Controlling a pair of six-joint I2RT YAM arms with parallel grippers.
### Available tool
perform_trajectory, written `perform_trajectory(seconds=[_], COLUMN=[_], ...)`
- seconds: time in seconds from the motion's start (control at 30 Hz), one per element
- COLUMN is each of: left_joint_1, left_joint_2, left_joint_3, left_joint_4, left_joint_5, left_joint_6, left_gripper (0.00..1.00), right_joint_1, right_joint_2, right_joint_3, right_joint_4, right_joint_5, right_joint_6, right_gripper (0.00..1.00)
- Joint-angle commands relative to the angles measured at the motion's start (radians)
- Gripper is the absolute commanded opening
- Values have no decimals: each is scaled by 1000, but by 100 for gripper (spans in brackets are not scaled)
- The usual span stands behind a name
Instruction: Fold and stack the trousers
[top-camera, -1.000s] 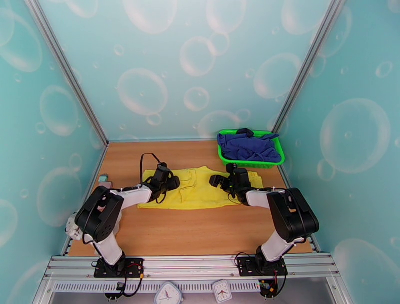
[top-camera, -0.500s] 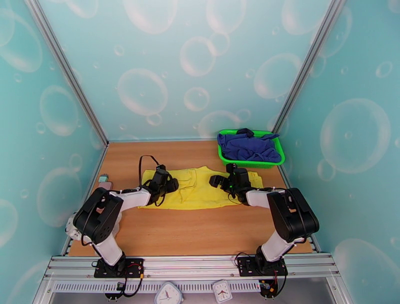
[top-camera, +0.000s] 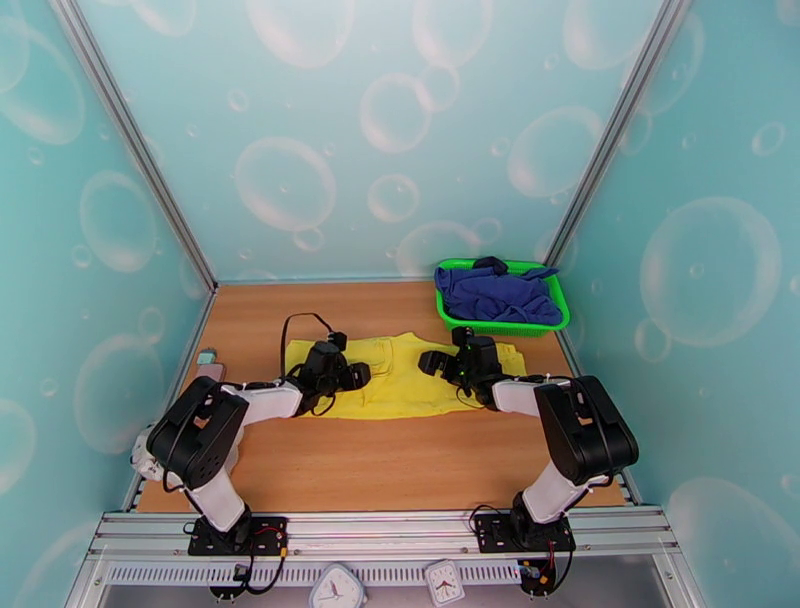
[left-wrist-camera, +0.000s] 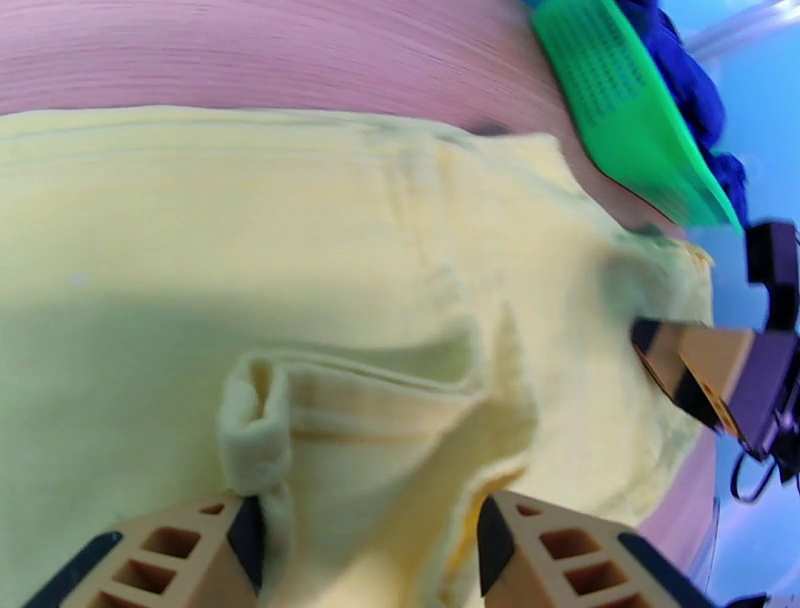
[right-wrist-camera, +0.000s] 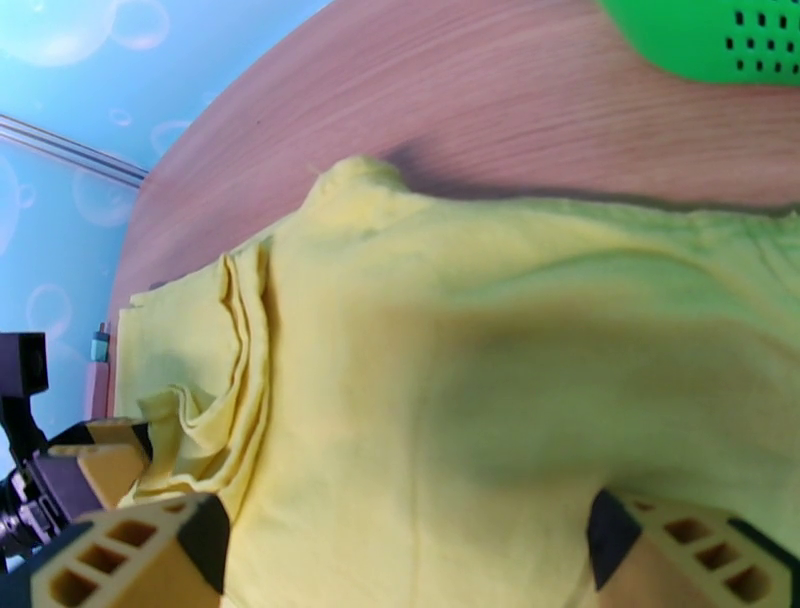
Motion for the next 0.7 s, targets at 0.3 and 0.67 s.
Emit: perform_trajectory(seconds=[0.3, 0.67], left_joint_1=[-56, -4], left_joint_2=[-90, -46], left_joint_3=[-21, 9], left_joint_4=[-14, 11], left_joint_5=[505, 212], left_joint_6=[217, 189], left_gripper=[71, 99], right_joint_1=[-5, -3], right_joint_2=[49, 68], right_joint_3=[-13, -2], right_joint_4=[-112, -112], right_joint_5=[-6, -14], right_joint_6=[-8, -10], right_gripper=[99, 99])
